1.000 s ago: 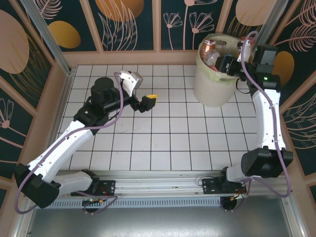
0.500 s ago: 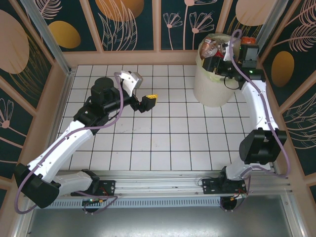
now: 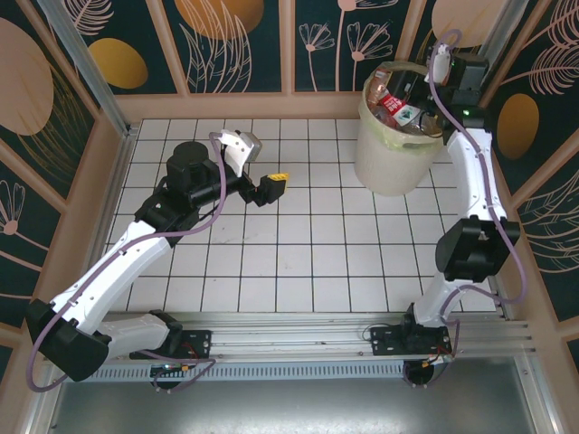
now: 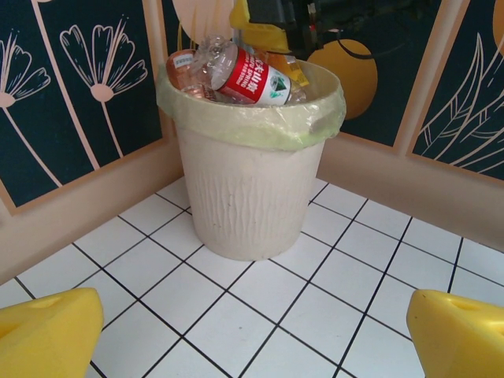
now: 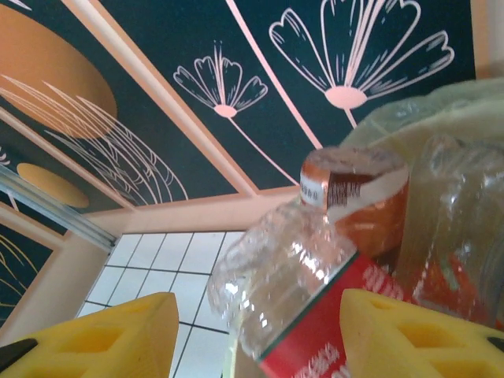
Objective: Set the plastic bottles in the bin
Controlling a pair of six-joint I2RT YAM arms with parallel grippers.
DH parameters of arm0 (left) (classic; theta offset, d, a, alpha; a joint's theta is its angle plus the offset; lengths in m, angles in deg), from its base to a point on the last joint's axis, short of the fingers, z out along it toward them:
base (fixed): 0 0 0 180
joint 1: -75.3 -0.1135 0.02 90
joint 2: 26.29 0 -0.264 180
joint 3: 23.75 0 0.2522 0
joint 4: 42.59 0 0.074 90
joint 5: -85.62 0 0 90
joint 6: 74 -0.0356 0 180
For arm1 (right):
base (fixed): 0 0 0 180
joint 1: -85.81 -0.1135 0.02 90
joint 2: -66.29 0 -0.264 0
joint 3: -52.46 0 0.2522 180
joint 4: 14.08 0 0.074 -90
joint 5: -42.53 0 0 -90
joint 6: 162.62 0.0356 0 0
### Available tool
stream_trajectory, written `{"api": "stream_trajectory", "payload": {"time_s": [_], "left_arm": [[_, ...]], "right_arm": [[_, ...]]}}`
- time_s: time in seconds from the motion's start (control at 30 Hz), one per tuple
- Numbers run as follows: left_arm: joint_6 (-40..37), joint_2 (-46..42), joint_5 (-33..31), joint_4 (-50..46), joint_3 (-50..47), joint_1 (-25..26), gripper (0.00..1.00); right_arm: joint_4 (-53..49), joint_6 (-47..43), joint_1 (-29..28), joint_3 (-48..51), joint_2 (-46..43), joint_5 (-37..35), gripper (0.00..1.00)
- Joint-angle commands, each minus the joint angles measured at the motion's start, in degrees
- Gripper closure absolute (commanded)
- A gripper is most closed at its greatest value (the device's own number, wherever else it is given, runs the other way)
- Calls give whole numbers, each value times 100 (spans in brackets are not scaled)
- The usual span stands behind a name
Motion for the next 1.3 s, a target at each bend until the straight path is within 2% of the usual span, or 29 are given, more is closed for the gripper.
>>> {"api": "stream_trajectory", "payload": {"time_s": [0.0, 0.23, 0.33, 0.43, 0.67, 0.87, 1.0, 1.27], "left_arm": [[-82, 12, 37, -78, 74, -10, 1], [-85, 43, 49, -49, 74, -4, 1], [-54, 91, 116, -62, 91, -5, 1], [-71, 65, 56, -67, 78, -10, 1], [-80, 74, 62, -71, 82, -4, 1], [-86, 53, 29, -86, 74, -8, 1], [-101, 49, 15, -89, 74, -13, 1], [-91, 97, 55, -97, 87, -5, 2]], "right_arm": [[-89, -193, -42, -219, 29, 357, 43], [-225, -469, -72, 256, -235, 1035, 47], [-225, -487, -123, 194, -163, 1067, 56], [-269, -471, -150, 81, -17, 1053, 58], [-540, -237, -191, -758, 732, 402, 59], [-1069, -168, -222, -1535, 1308, -449, 61], [-1084, -121, -213, -1477, 1263, -1095, 62], [-911, -405, -268, -1494, 849, -1516, 59]]}}
